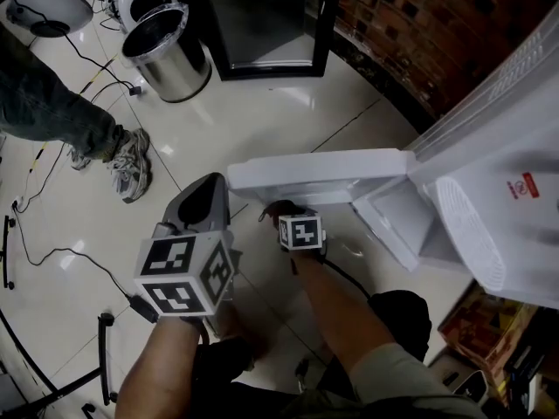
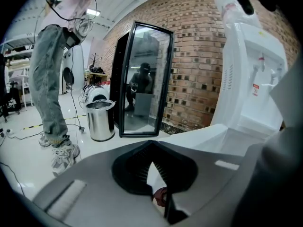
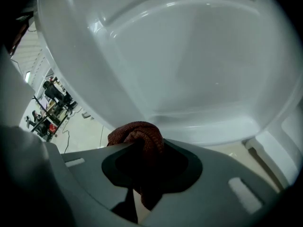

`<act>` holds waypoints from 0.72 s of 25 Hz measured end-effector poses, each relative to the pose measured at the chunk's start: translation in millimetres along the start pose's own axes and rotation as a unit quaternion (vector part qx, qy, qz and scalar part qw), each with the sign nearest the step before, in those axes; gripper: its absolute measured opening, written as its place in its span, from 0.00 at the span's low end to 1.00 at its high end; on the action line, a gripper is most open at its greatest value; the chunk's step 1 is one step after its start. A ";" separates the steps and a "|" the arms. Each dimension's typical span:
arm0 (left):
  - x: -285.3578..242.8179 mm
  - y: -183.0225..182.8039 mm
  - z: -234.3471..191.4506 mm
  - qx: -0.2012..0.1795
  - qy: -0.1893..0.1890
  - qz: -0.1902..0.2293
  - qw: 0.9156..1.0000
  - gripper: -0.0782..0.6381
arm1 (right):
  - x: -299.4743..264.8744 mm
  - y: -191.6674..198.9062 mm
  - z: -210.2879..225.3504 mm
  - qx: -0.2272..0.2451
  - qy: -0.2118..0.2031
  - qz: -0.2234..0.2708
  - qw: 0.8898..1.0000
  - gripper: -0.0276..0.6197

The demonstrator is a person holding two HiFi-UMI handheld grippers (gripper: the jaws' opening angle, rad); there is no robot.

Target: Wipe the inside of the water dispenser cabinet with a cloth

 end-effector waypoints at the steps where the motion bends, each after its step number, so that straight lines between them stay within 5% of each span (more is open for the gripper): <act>1: 0.0 -0.4 -0.2 0.001 0.000 0.001 1.000 0.11 | -0.2 -1.0 2.0 -0.006 0.002 0.002 1.000 0.21; 4: -3.1 0.3 8.2 -0.005 0.031 -0.003 1.000 0.11 | 0.2 -3.0 16.9 -0.034 0.027 0.009 0.999 0.21; 10: -15.9 2.0 70.0 -0.078 0.134 -0.025 0.988 0.11 | 10.5 -0.9 62.6 -0.114 0.091 0.017 0.989 0.21; 18: -19.0 -10.5 84.9 -0.069 0.150 -0.002 0.986 0.11 | 30.6 3.3 119.7 -0.155 0.161 0.023 0.974 0.21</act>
Point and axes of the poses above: the fingertips, and each gripper's own axes: x backward along the fingers, z to its right, y out of its underside, the point moved 8 cm from there along x, backward along the fingers, and after that the axes turned 8 degrees about y, right-handed, at the moved point
